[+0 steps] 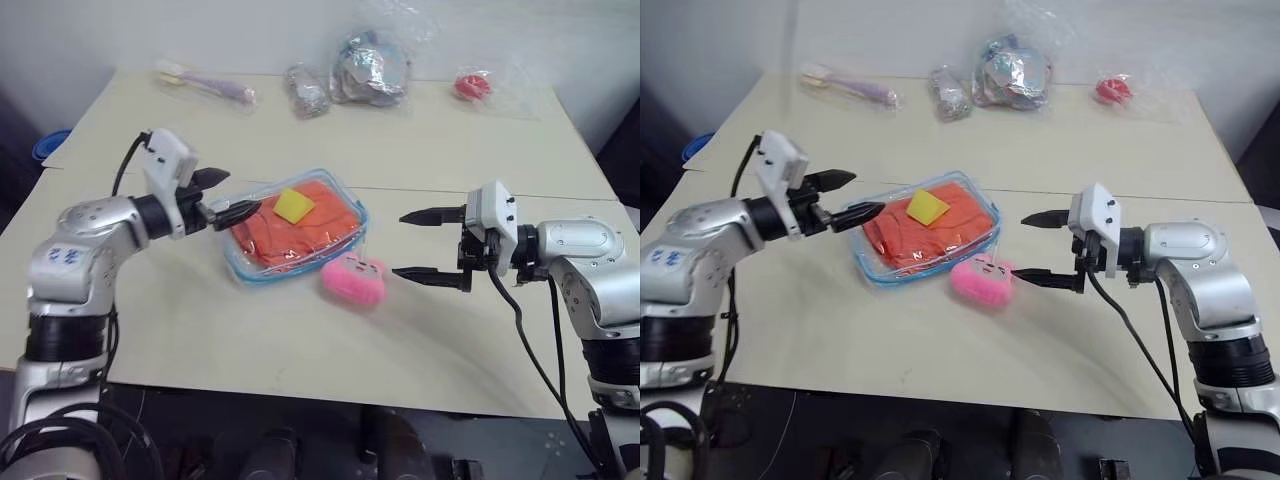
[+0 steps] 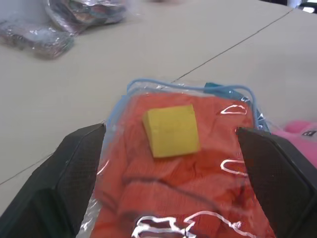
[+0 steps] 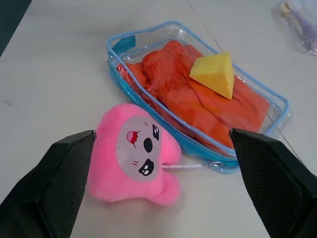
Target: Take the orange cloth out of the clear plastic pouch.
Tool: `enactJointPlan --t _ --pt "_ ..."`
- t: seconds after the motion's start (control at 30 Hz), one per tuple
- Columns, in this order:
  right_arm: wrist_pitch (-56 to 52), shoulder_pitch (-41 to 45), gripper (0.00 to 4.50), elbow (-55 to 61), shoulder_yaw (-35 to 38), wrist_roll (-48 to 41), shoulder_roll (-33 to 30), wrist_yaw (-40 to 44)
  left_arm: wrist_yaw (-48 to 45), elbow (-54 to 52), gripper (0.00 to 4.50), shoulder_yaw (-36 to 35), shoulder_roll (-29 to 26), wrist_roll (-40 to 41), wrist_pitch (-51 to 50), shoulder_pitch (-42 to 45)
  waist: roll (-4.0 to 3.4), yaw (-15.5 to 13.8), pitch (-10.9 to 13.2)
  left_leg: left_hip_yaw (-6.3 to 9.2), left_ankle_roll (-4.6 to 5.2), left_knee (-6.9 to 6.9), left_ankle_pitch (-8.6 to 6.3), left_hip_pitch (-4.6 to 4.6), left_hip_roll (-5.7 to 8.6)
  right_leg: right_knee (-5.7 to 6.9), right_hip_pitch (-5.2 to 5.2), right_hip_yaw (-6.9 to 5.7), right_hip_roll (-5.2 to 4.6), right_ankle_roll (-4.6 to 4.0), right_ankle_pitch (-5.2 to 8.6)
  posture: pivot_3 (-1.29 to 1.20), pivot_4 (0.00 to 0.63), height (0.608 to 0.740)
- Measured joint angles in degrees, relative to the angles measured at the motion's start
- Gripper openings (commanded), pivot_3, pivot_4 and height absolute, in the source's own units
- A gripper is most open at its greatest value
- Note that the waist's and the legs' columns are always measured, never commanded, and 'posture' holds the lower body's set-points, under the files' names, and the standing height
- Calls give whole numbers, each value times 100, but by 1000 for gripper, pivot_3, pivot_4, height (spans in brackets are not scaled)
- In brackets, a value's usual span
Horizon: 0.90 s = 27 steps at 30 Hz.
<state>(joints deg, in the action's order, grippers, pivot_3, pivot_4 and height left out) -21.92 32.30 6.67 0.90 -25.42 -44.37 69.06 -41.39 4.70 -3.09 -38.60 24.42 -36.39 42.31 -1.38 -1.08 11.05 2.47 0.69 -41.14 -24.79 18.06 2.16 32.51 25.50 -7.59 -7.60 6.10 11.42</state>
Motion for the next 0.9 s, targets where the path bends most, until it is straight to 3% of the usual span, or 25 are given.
enactJointPlan --t 0.33,0.6,0.7,0.83,0.9 --pt "-682 -69 4500 1062 333 -604 -10 -624 513 2178 4480 979 1291 -1255 582 1117 4 -32 0 -15 0 -6 2 10 -1 2 12 8 4 7 -5 0 150 740" --pt "-978 -205 4500 1577 583 -933 -43 -987 903 2841 4480 1088 1880 -1795 1111 1364 7 -43 0 -16 2 -6 2 14 1 -1 14 10 2 12 -8 0 150 740" --pt "-1033 -312 4500 1588 625 -936 -68 -1063 945 2981 3863 1079 1942 -1879 1209 1361 7 -41 0 -18 2 -6 2 13 0 0 14 10 3 12 -8 0 150 740" --pt "-1070 -354 4500 1589 625 -944 -81 -1084 938 2953 2597 1020 1975 -1891 1263 1331 8 -30 0 -24 3 -6 3 11 -1 1 14 15 3 12 -8 0 150 740" --pt "-1069 -369 4500 1589 625 -944 -107 -1081 923 2878 2285 978 1975 -1891 1262 1261 8 -32 0 -24 3 -6 3 10 -1 2 15 15 3 12 -8 0 150 740"
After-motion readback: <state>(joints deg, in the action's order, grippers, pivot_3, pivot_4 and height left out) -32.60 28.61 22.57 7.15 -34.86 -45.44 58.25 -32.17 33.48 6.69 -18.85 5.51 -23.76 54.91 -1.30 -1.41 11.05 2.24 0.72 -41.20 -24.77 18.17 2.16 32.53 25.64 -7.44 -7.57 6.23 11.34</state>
